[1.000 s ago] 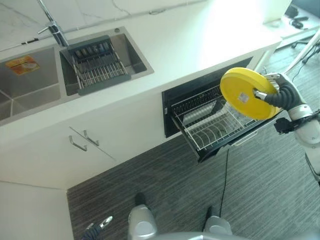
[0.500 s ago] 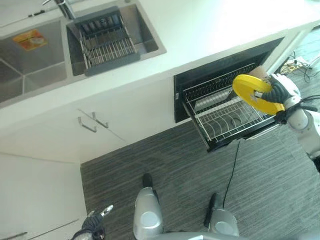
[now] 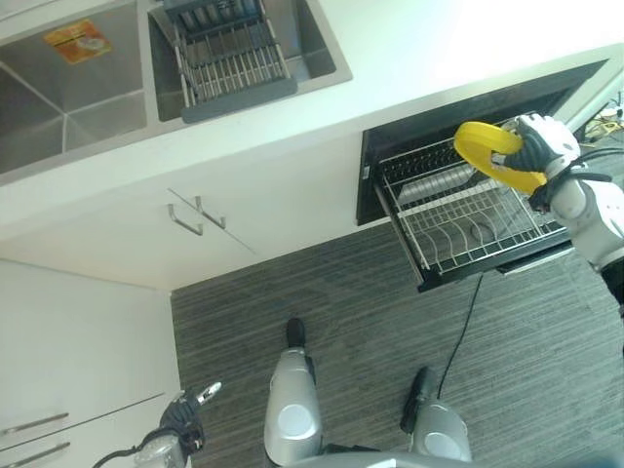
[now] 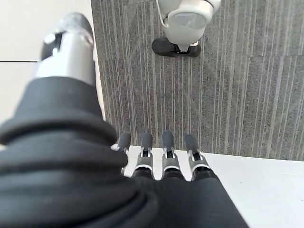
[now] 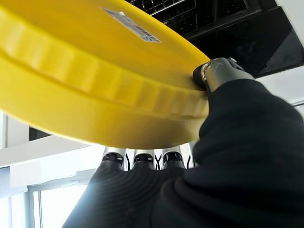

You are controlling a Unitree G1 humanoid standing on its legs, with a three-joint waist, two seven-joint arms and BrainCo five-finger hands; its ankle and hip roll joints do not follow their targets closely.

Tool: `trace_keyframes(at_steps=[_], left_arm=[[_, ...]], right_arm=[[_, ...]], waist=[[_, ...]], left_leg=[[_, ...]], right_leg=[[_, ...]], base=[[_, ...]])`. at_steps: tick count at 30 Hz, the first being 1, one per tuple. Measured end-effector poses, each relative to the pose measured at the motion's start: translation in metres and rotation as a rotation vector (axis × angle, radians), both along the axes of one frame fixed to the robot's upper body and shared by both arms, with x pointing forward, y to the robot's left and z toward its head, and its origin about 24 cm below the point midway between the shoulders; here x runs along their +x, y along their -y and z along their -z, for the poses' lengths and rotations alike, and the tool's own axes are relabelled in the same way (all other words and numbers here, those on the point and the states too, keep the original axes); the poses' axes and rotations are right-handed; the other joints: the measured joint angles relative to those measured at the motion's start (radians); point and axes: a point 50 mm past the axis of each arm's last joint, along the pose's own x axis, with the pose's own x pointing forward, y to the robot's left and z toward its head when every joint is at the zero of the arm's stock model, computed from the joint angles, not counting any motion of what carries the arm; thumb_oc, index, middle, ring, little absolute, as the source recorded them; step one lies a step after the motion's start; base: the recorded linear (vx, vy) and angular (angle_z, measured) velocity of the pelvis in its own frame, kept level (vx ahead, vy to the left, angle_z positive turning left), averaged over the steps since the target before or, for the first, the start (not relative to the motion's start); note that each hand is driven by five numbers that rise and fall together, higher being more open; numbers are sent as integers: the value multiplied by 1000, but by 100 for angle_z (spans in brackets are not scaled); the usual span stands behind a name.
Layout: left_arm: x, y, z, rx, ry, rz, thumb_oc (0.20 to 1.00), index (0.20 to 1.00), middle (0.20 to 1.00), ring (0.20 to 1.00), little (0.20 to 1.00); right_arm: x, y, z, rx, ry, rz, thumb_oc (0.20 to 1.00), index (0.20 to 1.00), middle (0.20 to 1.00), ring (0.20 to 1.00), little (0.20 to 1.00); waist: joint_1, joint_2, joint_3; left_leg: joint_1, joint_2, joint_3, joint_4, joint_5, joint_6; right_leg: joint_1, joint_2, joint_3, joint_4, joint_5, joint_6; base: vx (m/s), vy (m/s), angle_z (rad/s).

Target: Place the dishes in the dishwasher.

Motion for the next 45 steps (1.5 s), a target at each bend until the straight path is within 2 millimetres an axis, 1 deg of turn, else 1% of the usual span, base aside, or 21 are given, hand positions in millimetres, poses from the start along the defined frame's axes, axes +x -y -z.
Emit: trace_keyframes(at_steps=[4,6,7,8,9,10,13,17,20,23,24,26,27,28,29,30,31,32,37,42,45], left_arm=[[7,-1,-3,-11,28,-17,1000,1000,1000,1000,1000],[14,-3,-7,7,55,-14,1000,1000,1000,1000,1000],[15,-3,-9,11,61,-14,1000,1000,1000,1000,1000],[19,-3,-11,7,82,-21,1000,1000,1000,1000,1000],[27,0,-15,9,109,-7,1000,1000,1000,1000,1000],[29,1,-16,14,113,3,1000,1000,1000,1000,1000],[29,1,-16,21,112,-3,1000,1000,1000,1000,1000],[29,0,-17,28,112,-15,1000,1000,1000,1000,1000],[31,0,-18,21,130,-35,1000,1000,1000,1000,1000],[36,5,-20,27,150,2,1000,1000,1000,1000,1000],[37,8,-20,21,154,14,1000,1000,1000,1000,1000],[40,12,-21,11,168,26,1000,1000,1000,1000,1000],[41,13,-21,8,168,34,1000,1000,1000,1000,1000],[41,13,-21,1,175,21,1000,1000,1000,1000,1000],[41,13,-21,2,175,20,1000,1000,1000,1000,1000],[41,13,-21,3,176,20,1000,1000,1000,1000,1000],[42,13,-22,7,180,18,1000,1000,1000,1000,1000],[42,13,-22,8,182,19,1000,1000,1000,1000,1000],[42,13,-23,11,190,19,1000,1000,1000,1000,1000],[44,13,-25,16,211,23,1000,1000,1000,1000,1000],[45,13,-26,19,225,25,1000,1000,1000,1000,1000]], right_arm=[[4,13,-7,-25,16,88,200,200,200,200,200],[5,15,-12,-45,38,123,200,200,200,200,200],[6,14,-11,-59,34,124,200,200,200,200,200],[7,16,-12,-82,34,138,200,200,200,200,200],[7,22,-10,-95,25,178,200,200,200,200,200],[7,24,-9,-95,19,190,200,200,200,200,200],[7,28,-7,-94,8,218,200,200,200,200,200],[6,34,-2,-98,-9,257,200,200,200,200,200],[6,39,7,-173,-38,300,200,200,200,200,200],[8,37,12,-252,-34,320,200,200,200,200,200],[10,32,17,-297,-54,320,200,200,200,200,200],[12,29,19,-374,-66,326,200,200,200,200,200],[12,31,20,-405,-74,352,200,200,200,200,200],[11,36,21,-452,-84,387,200,200,200,200,200],[11,37,21,-458,-83,395,200,200,200,200,200],[10,38,21,-501,-86,408,200,200,200,200,200],[10,39,22,-591,-98,418,200,200,200,200,200],[10,38,21,-613,-94,417,200,200,200,200,200],[10,38,17,-638,-73,439,200,200,200,200,200],[12,33,24,-639,-90,448,200,200,200,200,200],[13,34,31,-631,-110,464,200,200,200,200,200]], waist=[[10,10,18],[15,18,32],[20,20,35],[22,25,42],[25,36,51],[30,39,54],[39,41,60],[45,44,62],[42,45,62],[45,47,62],[45,51,62],[53,59,65],[54,63,66],[58,67,66],[59,67,66],[66,67,66],[68,68,66],[69,68,66],[69,69,65],[72,73,63],[76,75,62]], left_leg=[[-31,-10,-4,16,-1,3],[-67,-13,-10,48,-10,16],[-71,-18,-10,52,-10,17],[-88,-20,-17,75,-19,22],[-114,-29,-28,105,-27,30],[-124,-33,-29,115,-30,33],[-133,-44,-30,129,-33,37],[-164,-50,-30,156,-43,44],[-178,-61,-28,171,-46,50],[-194,-63,-26,179,-46,51],[-204,-66,-28,189,-47,52],[-234,-70,-30,207,-47,53],[-246,-78,-30,224,-53,60],[-253,-78,-33,228,-53,61],[-257,-78,-33,230,-53,61],[-260,-79,-33,234,-53,61],[-260,-82,-33,241,-56,62],[-261,-82,-35,241,-59,58],[-276,-80,-44,242,-63,58],[-284,-80,-44,244,-61,57],[-295,-84,-45,251,-61,57]], right_leg=[[-41,-23,3,46,-17,2],[-80,-37,6,95,-32,4],[-87,-42,8,107,-36,6],[-106,-55,8,141,-53,3],[-129,-72,6,187,-74,0],[-142,-82,9,206,-82,0],[-157,-100,14,232,-99,-5],[-196,-116,27,269,-105,-3],[-218,-131,40,291,-109,1],[-245,-142,46,318,-115,1],[-258,-149,49,336,-123,1],[-296,-159,62,369,-132,0],[-313,-172,66,396,-142,0],[-318,-174,65,401,-144,1],[-323,-174,66,404,-144,1],[-330,-177,70,413,-146,0],[-333,-186,71,431,-157,2],[-336,-187,71,438,-160,1],[-354,-188,75,461,-168,-2],[-371,-190,80,475,-173,-6],[-392,-201,85,504,-188,-5]], base=[[-31,22,6],[-25,24,6],[-18,31,7],[-2,26,19],[2,28,21],[5,29,20],[2,28,6],[-1,42,0],[9,36,-3],[-2,36,1],[-20,38,5],[-17,28,6],[-13,18,8],[-13,11,8],[0,0,0],[-7,-4,3],[-4,-2,3],[-4,1,6],[0,0,0],[0,0,0],[5,-6,4]])
